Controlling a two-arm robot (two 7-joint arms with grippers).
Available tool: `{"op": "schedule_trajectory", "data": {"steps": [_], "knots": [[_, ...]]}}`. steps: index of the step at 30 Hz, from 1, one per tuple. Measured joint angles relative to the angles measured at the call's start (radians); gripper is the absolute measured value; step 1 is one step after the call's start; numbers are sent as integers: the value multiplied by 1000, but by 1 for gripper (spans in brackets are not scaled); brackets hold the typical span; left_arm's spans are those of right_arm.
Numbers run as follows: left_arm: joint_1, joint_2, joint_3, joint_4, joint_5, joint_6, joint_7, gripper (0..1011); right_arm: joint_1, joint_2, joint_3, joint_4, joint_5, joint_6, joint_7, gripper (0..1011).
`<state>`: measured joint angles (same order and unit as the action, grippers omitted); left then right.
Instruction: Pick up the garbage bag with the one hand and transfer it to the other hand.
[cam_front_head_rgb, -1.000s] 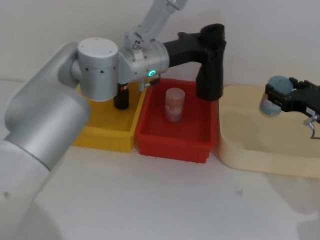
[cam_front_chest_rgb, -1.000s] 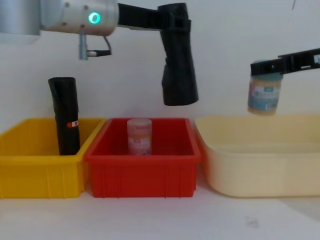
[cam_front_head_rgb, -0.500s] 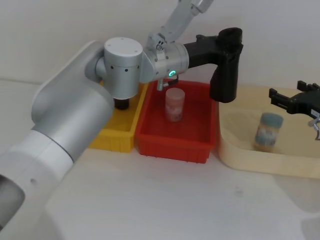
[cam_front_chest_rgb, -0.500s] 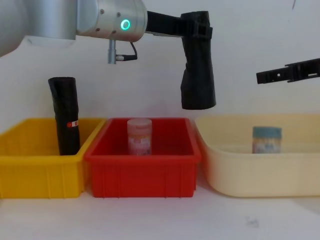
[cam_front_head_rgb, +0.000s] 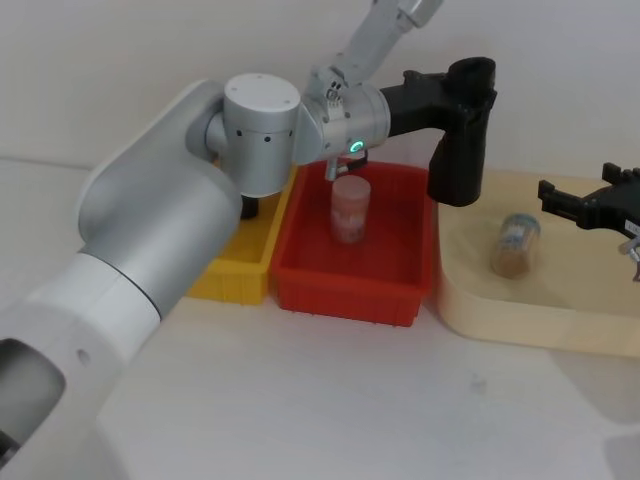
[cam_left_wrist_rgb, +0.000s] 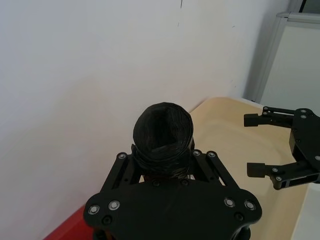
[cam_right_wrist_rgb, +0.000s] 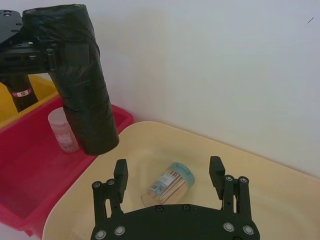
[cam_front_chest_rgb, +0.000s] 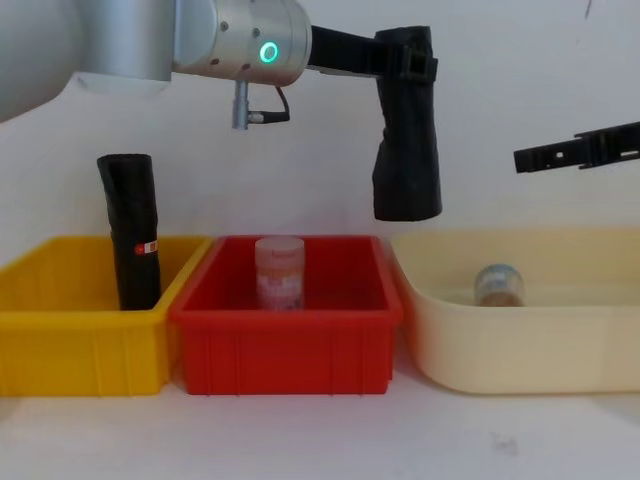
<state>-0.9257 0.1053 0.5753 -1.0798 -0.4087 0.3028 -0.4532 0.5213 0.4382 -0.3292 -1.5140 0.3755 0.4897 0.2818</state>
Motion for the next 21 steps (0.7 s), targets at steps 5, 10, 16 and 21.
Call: {"op": "schedule_trajectory", "data": {"steps": [5,10,16,21], "knots": [[-3,-3,2,5,1,-1,1,365,1,0,0,2,-1,0,1,1000],[-4,-5,4,9,1,-2,1,365,1,0,0,4,-1,-1,1,1000],[-6,-7,5,12,2,-3,1,365,1,0,0,5,-2,-1,1,1000],[-7,-8,5,13,3,-4,1,365,2,0,0,6,-2,-1,1,1000]]}}
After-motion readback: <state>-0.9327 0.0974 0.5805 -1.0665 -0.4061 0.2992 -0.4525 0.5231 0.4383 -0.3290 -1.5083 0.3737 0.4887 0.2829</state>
